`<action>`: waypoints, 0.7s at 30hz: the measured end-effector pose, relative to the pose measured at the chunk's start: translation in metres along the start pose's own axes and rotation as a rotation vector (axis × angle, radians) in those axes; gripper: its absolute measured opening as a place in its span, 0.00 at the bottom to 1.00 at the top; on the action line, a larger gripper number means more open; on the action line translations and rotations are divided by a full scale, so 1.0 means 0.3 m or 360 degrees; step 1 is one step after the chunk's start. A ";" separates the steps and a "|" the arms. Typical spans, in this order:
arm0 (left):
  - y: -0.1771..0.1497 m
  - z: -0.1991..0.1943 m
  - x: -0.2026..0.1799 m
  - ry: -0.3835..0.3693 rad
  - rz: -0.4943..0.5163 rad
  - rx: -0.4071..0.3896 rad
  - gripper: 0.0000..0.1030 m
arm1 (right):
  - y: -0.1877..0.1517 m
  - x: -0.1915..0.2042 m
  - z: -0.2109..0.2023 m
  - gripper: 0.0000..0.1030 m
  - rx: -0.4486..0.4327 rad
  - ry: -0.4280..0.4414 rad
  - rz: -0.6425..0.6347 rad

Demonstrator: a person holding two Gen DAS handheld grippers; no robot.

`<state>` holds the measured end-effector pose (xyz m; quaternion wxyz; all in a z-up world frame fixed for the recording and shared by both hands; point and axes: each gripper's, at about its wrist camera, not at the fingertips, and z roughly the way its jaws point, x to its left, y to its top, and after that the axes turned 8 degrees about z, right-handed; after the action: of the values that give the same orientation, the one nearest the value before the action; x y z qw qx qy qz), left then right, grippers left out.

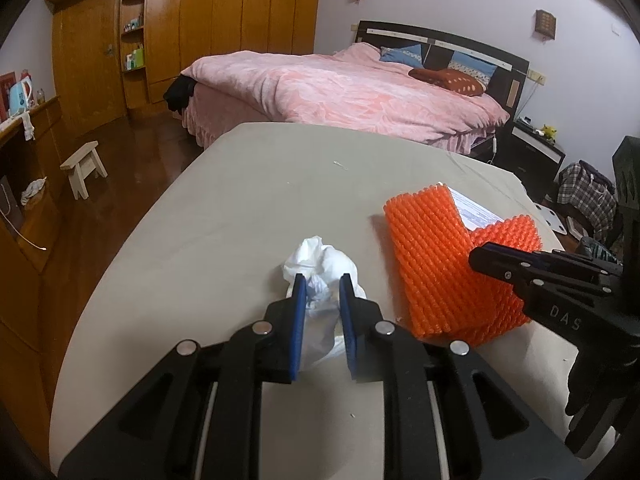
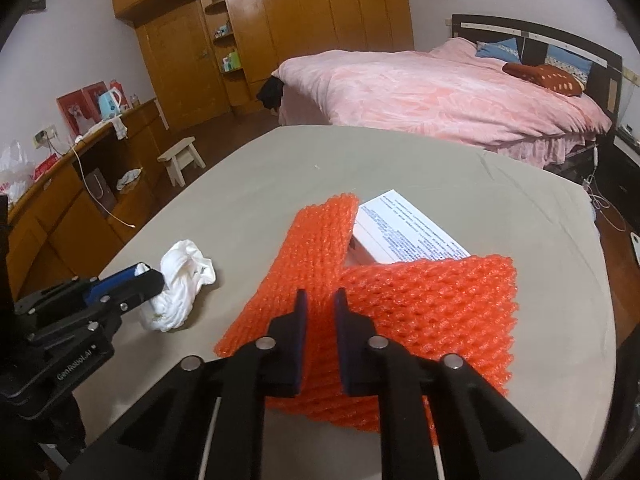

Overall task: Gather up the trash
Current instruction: 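Grasp the white tissue with the left tool while the right tool grasps the orange mesh sheet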

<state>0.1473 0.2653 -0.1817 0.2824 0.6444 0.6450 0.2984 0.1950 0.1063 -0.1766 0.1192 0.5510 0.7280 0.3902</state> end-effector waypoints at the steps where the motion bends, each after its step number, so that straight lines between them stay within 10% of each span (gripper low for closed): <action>1: -0.001 -0.001 0.001 -0.0001 0.0001 0.0000 0.17 | 0.000 -0.001 0.003 0.25 0.0006 0.0007 0.0003; 21: -0.001 0.035 -0.020 -0.0048 -0.0018 0.0022 0.60 | 0.029 -0.047 -0.063 0.11 -0.0021 0.0025 0.0028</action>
<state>0.1551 0.2596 -0.1890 0.2894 0.6471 0.6463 0.2825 0.1949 0.0862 -0.1613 0.1137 0.5535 0.7214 0.4004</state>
